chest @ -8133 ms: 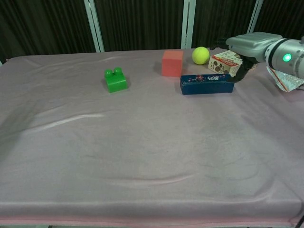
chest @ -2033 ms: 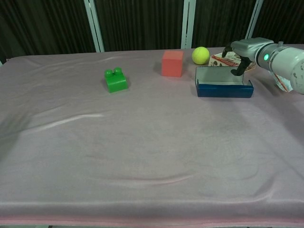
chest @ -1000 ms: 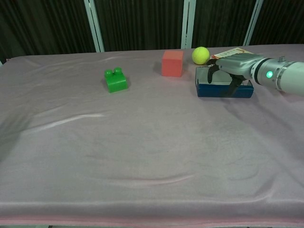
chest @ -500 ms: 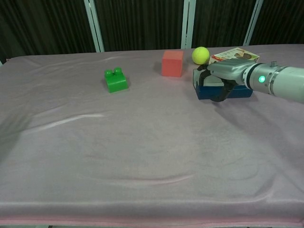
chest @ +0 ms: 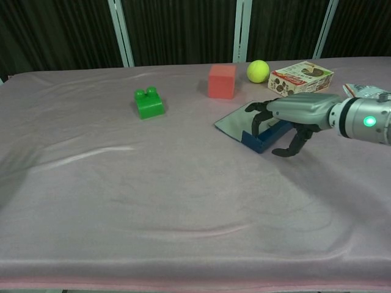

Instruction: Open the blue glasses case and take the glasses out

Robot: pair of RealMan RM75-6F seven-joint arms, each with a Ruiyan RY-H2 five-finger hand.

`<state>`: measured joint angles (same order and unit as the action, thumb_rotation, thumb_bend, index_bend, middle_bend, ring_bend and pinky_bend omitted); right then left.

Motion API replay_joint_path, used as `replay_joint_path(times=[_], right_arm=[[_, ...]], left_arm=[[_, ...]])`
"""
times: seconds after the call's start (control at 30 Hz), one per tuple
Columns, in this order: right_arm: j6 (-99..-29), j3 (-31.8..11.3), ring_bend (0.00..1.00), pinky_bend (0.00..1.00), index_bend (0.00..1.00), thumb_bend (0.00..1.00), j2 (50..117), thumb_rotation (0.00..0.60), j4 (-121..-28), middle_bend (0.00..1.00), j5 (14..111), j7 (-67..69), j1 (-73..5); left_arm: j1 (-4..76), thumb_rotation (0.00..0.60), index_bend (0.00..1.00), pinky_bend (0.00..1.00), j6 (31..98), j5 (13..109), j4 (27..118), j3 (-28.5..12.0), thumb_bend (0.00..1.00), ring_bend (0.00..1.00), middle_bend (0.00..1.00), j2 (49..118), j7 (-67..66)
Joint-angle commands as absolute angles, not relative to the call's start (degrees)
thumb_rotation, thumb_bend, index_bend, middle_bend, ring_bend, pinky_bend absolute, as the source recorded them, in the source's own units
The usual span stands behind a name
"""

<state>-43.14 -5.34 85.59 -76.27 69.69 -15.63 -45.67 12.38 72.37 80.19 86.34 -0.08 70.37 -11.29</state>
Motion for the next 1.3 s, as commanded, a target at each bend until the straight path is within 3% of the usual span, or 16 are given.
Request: replay_joint_path(times=[0.03,0.73,1.07,1.3], right_arm=[[-46.0,-2.1,0.04,0.00,0.46,0.49,81.4,0.600,-81.8,0.07,73.6,-15.7,-43.1],[-53.0,6.5,0.04,0.00,0.46,0.50,72.9,0.600,-83.6,0.07,84.5,-10.0,-35.1],[-52.7,5.9,0.04,0.00,0.45,0.50,74.6,0.600,-75.0,0.07,84.2,-5.5,-33.4],[-49.6,2.9,0.04,0.00,0.43,0.50,77.9,0.600,-69.2,0.07,81.7,-4.6,-34.9]], left_arm=[[12.4,0.600,0.00,0.03,72.4,80.2,86.4,0.0,0.42,0.00,0.00,70.4,-11.4],[12.4,0.600,0.00,0.03,72.1,80.1,86.6,0.1,0.42,0.00,0.00,70.8,-12.5],[12.8,0.600,0.00,0.03,71.5,79.4,86.2,-0.2,0.42,0.00,0.00,71.5,-13.2],[13.0,0.600,0.00,0.04,70.9,78.6,86.0,-0.4,0.42,0.00,0.00,72.0,-13.9]])
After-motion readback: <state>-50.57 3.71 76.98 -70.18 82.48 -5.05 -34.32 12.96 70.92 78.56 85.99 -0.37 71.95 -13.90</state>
